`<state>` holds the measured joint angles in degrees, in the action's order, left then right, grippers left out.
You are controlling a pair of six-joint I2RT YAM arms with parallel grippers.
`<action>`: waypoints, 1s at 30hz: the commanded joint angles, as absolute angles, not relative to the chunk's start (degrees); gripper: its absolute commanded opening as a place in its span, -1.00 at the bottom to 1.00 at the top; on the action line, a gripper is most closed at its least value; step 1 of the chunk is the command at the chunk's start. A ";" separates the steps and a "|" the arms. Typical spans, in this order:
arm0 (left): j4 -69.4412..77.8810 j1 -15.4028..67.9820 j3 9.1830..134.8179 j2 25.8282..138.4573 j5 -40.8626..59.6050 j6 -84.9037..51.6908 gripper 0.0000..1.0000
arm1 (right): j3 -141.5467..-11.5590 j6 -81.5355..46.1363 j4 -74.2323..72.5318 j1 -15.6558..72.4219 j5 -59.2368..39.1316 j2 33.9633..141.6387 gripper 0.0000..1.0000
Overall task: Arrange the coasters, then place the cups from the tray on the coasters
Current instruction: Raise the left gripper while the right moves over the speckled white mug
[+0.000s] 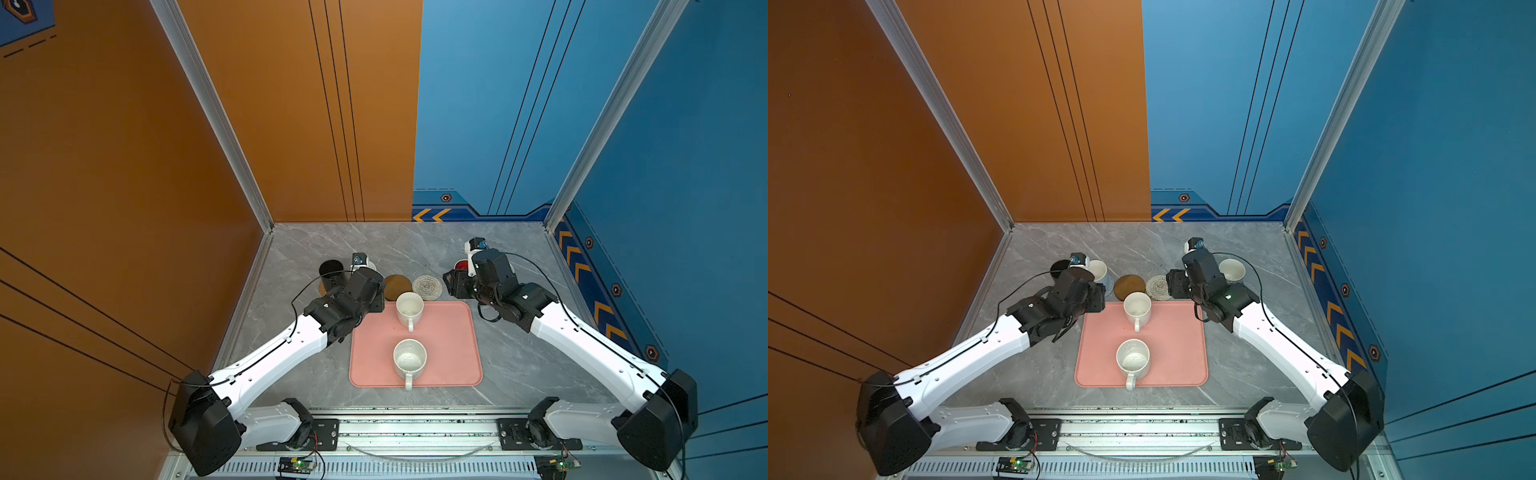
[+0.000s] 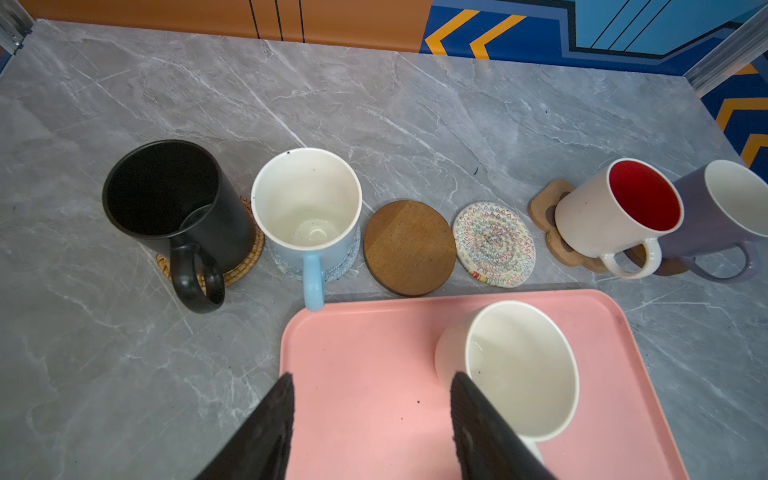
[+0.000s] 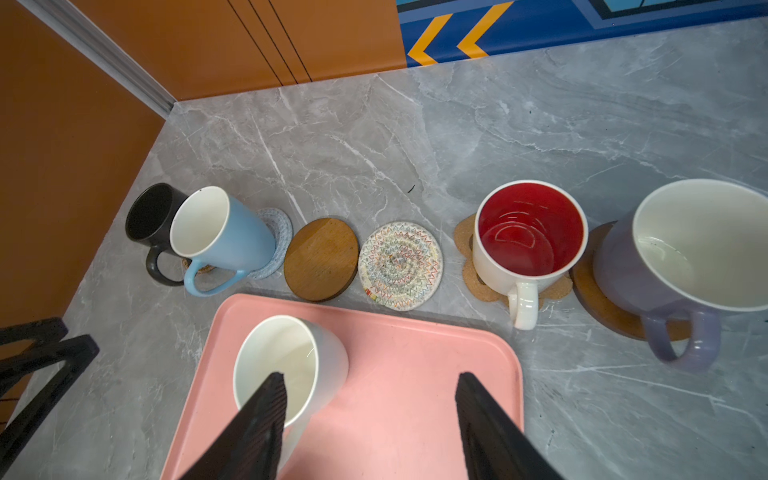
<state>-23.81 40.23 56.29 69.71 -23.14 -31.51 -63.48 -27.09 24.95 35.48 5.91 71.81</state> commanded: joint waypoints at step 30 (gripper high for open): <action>-24.70 42.14 48.23 59.46 -28.21 -35.70 0.23 | -60.60 -55.49 49.89 83.65 25.38 77.34 0.24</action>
